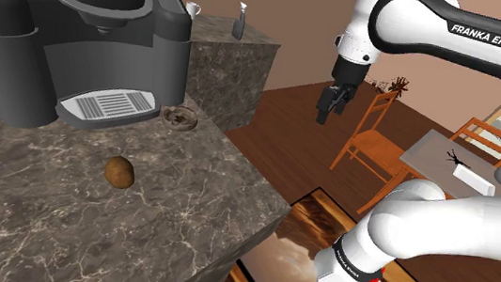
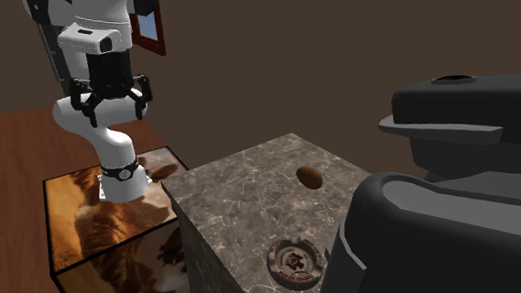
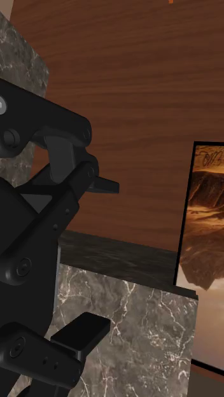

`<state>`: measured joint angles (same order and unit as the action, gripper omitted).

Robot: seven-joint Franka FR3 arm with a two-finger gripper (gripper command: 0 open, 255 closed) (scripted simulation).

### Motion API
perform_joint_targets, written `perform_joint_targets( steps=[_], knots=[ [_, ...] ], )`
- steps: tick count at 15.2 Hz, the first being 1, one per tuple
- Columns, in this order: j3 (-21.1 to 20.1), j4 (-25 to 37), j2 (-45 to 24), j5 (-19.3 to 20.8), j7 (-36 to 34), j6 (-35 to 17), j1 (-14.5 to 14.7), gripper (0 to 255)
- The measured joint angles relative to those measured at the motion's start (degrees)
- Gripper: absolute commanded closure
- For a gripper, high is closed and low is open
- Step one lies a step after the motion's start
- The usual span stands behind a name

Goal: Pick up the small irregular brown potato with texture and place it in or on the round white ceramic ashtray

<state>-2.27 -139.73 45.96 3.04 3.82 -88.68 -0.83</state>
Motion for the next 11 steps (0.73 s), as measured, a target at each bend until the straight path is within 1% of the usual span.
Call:
perform_joint_targets(
  steps=[2, 4, 11],
  knots=[
    [-0.37, 0.12, -0.61, -0.36, -0.42, -0.41, 0.17, 0],
    [-1.79, -0.21, -1.79, -1.76, -2.03, -1.64, 0.88, 0],
    [-8.44, 1.14, -11.22, -7.23, -9.40, -8.92, 3.66, 0]
  ],
)
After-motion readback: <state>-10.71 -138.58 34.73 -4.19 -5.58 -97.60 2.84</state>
